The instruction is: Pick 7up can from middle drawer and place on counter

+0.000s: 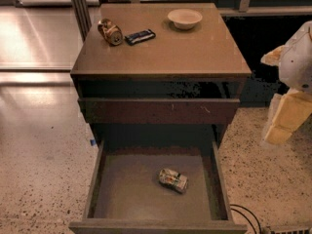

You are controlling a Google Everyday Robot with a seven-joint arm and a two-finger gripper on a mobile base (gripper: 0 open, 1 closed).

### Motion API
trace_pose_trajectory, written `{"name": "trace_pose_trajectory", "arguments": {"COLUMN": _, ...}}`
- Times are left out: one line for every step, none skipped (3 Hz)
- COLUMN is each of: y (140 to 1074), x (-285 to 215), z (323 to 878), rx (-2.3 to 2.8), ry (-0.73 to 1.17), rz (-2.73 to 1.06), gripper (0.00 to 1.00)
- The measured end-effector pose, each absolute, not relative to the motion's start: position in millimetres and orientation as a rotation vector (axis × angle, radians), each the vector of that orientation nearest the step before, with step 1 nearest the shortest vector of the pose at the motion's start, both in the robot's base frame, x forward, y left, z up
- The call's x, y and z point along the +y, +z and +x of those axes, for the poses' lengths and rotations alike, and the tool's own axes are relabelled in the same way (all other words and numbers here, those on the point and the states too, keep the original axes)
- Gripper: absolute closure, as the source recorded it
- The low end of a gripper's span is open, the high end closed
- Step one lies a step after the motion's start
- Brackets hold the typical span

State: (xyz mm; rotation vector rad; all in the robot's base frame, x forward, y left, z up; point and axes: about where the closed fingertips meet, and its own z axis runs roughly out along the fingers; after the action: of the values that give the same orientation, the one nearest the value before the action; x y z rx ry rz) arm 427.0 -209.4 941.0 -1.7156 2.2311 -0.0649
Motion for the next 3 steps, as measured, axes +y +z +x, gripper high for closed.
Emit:
{"name": "trace_pose_trajectory", "arguments": {"y": 878.1, "x": -199.8, "z": 407.1, "rx": 2.268, "ry": -0.001, "rz": -1.751, "gripper": 0.0}}
{"name": "trace_pose_trajectory", "arguments": {"y": 818.8, "x": -186.7, "z": 390.7, "rx": 2.306, "ry": 0.06, "rz": -1.776, "gripper": 0.0}}
{"name": "trace_pose_trajectory", "arguments": {"y": 773.9, "x": -173.4, "z": 379.9, "rx": 2.343, "ry": 0.081, "rz": -1.737, "gripper": 0.0}}
